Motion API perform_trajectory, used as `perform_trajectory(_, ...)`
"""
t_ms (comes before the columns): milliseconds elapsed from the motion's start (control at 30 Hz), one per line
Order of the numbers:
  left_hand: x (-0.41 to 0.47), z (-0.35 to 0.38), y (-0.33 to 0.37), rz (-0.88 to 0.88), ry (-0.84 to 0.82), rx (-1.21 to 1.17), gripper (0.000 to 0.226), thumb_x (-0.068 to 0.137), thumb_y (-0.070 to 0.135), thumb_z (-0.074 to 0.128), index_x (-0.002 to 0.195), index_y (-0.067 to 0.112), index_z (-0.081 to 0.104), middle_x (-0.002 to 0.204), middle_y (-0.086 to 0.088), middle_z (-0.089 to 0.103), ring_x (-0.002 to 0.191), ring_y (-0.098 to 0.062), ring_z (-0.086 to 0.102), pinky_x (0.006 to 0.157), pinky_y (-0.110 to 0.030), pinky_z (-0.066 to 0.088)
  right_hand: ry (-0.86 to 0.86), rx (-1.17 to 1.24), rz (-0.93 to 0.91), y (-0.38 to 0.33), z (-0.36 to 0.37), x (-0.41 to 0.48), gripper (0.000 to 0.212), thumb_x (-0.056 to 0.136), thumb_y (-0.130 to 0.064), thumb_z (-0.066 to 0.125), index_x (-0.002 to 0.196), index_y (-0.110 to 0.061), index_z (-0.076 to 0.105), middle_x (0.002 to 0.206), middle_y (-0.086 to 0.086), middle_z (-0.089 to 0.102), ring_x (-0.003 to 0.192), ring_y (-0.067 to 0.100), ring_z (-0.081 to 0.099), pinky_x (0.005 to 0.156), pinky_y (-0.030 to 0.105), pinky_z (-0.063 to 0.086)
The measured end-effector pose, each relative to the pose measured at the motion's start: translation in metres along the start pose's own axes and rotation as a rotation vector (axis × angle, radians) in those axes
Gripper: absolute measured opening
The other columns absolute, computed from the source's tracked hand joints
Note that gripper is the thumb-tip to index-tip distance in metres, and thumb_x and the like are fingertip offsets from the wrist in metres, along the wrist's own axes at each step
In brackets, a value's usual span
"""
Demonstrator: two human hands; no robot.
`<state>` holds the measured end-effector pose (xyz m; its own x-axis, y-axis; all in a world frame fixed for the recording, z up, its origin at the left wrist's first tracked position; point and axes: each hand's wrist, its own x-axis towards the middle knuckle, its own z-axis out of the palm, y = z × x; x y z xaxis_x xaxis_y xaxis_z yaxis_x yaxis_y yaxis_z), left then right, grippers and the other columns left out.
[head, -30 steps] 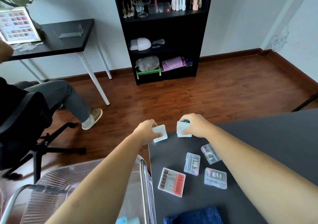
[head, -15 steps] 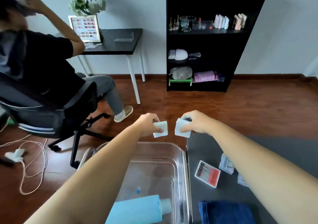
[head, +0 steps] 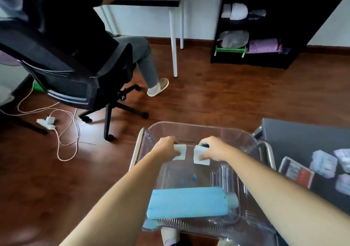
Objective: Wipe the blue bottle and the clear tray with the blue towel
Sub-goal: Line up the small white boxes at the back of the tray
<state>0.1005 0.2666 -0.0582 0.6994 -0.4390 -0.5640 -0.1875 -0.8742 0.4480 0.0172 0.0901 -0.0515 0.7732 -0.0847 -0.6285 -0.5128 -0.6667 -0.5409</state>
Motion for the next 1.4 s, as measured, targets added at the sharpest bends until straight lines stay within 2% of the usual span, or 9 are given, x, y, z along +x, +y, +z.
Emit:
perform_trajectory(100,0.012,0.023,-0.020,-0.046,0.021,-0.046,0.025,0.085,0.018,0.065,0.108,0.011,0.058,0.112,-0.011,0.064,0.092,-0.023,0.057,0.074,-0.028,0.043,0.025,0.027,0.041,0.006,0.027,0.021,0.033,0.074,-0.020,0.078,0.106,-0.019,0.066,0.089,0.005,0.063,0.059,0.015,0.051,0.045,0.020,0.036)
perform_trajectory(233,0.024,0.037,-0.037,-0.090,0.070,-0.095,0.027,0.088,0.012,0.059,0.115,0.012,0.057,0.114,-0.012,0.064,0.103,-0.030,0.059,0.084,-0.032,0.047,0.051,0.048,0.043,0.006,0.045,0.046,0.032,0.078,-0.021,0.075,0.108,-0.021,0.064,0.102,0.010,0.062,0.056,0.019,0.051,0.042,0.021,0.035)
perform_trajectory(367,0.034,0.039,-0.044,-0.118,0.114,-0.040,0.031,0.089,0.009,0.055,0.119,0.013,0.057,0.116,-0.012,0.064,0.106,-0.032,0.059,0.094,-0.043,0.047,0.077,0.072,0.026,-0.002,0.055,0.061,0.034,0.080,-0.017,0.073,0.112,-0.025,0.064,0.115,0.009,0.062,0.091,0.029,0.062,0.070,0.033,0.054)
perform_trajectory(500,0.038,0.041,-0.042,-0.098,0.198,0.045,0.037,0.088,0.004,0.052,0.123,0.013,0.053,0.119,-0.013,0.056,0.109,-0.035,0.055,0.094,-0.044,0.045,0.161,0.069,-0.003,-0.007,0.065,0.070,0.037,0.080,-0.011,0.071,0.114,-0.023,0.063,0.116,0.009,0.064,0.100,0.027,0.058,0.076,0.029,0.046)
perform_trajectory(667,0.035,0.049,-0.042,-0.102,0.301,-0.002,0.040,0.088,0.006,0.053,0.127,0.013,0.049,0.130,-0.013,0.048,0.116,-0.035,0.049,0.096,-0.045,0.043,0.332,-0.159,-0.046,-0.002,0.071,0.065,0.048,0.083,-0.028,0.070,0.127,-0.019,0.055,0.125,0.004,0.058,0.118,0.028,0.050,0.096,0.035,0.039)
perform_trajectory(833,0.020,0.063,-0.042,0.009,0.435,0.050,0.036,0.086,0.018,0.062,0.121,0.011,0.054,0.125,-0.011,0.053,0.115,-0.031,0.047,0.094,-0.040,0.039,0.470,0.022,0.016,0.009,0.079,0.051,0.040,0.085,-0.028,0.068,0.122,-0.017,0.057,0.118,0.003,0.057,0.107,0.026,0.056,0.083,0.035,0.048)
perform_trajectory(967,0.012,0.077,-0.047,0.072,0.412,0.147,0.042,0.085,0.024,0.064,0.125,0.016,0.055,0.125,-0.005,0.055,0.115,-0.027,0.047,0.096,-0.037,0.036,0.454,0.241,0.091,0.010,0.086,0.050,0.034,0.082,-0.022,0.071,0.114,-0.017,0.059,0.106,0.004,0.059,0.095,0.024,0.059,0.074,0.028,0.042)
perform_trajectory(1133,0.013,0.078,-0.049,0.042,0.442,0.190,0.037,0.084,0.010,0.061,0.120,0.018,0.057,0.121,-0.005,0.056,0.110,-0.027,0.048,0.087,-0.037,0.036,0.418,0.364,0.128,0.006,0.093,0.056,0.030,0.081,-0.016,0.072,0.106,-0.022,0.056,0.092,-0.007,0.064,0.080,0.015,0.058,0.055,0.019,0.036)
perform_trajectory(1400,0.021,0.074,-0.054,-0.013,0.511,0.139,0.047,0.081,-0.006,0.055,0.122,0.016,0.058,0.122,-0.006,0.058,0.107,-0.028,0.049,0.085,-0.037,0.040,0.427,0.431,0.152,-0.006,0.101,0.069,0.037,0.078,-0.016,0.075,0.110,-0.020,0.056,0.101,0.000,0.068,0.083,0.019,0.059,0.064,0.025,0.040)
